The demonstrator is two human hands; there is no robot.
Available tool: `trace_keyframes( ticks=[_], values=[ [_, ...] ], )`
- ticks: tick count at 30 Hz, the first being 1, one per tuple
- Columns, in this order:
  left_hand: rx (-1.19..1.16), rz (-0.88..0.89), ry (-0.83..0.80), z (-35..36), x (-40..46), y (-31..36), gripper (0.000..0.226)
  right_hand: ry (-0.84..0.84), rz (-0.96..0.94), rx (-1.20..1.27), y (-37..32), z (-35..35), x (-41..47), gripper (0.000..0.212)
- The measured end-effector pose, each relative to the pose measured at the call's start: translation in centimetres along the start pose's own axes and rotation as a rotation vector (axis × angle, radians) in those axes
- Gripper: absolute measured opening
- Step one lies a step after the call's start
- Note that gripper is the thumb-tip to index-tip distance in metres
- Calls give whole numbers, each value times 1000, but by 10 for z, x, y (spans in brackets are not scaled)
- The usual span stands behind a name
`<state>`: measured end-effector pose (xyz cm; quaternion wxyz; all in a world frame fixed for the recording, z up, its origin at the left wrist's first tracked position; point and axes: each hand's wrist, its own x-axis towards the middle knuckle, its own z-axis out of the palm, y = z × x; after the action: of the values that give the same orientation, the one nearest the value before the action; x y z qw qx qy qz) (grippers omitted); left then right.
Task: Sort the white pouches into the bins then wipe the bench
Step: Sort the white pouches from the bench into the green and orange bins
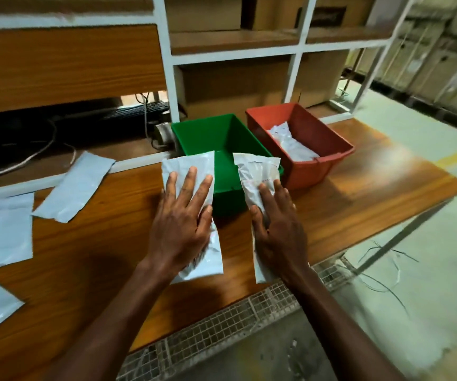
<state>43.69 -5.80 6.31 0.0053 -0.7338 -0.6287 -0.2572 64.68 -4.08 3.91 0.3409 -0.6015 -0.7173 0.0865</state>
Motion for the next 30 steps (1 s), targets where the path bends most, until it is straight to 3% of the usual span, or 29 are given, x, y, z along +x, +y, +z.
trace_keyframes(
  ticks=[7, 15, 20, 24, 30],
  values=[
    [59, 12, 16, 28, 71, 23, 58, 18, -37, 12, 47, -1, 68, 54],
    [139, -158, 67, 61, 166, 47, 57, 37, -143, 108, 94, -9, 158, 60],
    [177, -304, 3, 83, 193, 47, 58, -157, -203, 23, 115, 22, 177, 60],
    [220, -318, -19, 89, 194, 38, 58, -144, -236, -27, 116, 30, 178, 60],
    [242, -307, -23, 91, 197, 23, 59, -210, -251, -129, 113, 25, 178, 82]
  ],
)
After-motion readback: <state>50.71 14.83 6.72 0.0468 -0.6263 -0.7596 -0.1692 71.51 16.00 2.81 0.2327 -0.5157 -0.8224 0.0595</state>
